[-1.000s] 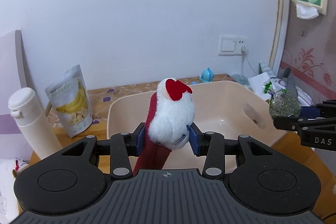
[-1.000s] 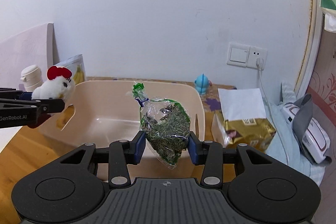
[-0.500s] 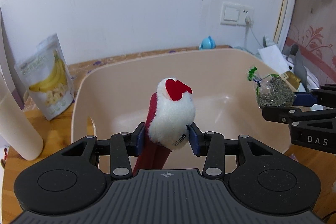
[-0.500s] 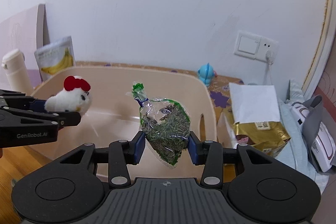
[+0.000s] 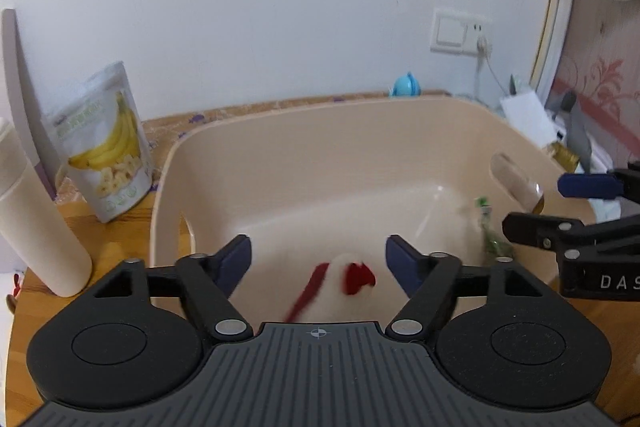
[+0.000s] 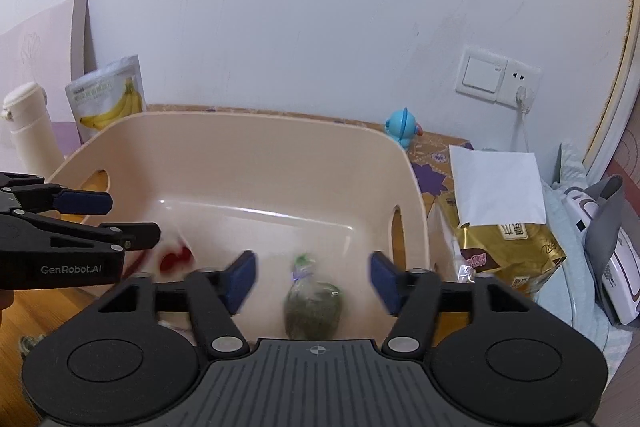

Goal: Organize objects
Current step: 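Grasp the green plaid cloth with the left tool while the right tool grasps the white plush slipper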

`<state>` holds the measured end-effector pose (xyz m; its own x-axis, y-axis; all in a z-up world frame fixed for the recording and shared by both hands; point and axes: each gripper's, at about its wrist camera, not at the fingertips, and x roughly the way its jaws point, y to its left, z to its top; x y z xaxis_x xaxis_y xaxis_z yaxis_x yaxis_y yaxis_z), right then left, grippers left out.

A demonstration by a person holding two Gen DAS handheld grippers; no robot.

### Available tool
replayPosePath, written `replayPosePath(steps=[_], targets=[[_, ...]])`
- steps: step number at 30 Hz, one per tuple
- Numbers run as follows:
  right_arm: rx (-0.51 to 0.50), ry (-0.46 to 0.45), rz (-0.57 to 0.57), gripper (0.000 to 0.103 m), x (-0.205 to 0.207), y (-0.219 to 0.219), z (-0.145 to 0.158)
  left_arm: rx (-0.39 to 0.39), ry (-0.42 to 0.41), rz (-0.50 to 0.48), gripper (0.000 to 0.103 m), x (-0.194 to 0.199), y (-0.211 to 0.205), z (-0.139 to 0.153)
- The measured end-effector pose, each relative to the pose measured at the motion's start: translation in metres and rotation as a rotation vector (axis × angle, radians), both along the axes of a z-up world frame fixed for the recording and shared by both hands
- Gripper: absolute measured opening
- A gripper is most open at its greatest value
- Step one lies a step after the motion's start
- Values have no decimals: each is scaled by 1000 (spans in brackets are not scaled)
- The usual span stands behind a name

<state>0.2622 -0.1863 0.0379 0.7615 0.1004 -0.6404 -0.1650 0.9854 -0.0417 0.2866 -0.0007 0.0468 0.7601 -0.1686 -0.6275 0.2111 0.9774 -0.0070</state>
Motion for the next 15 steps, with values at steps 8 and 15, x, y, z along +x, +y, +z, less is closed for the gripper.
replayPosePath(steps=[8, 15], targets=[[25, -63, -17, 94, -23, -5, 20, -3, -53, 19, 83, -25, 7, 21], [30, -100, -6, 102, -48, -2, 33, -12, -82, 33, 86, -52, 16, 33]])
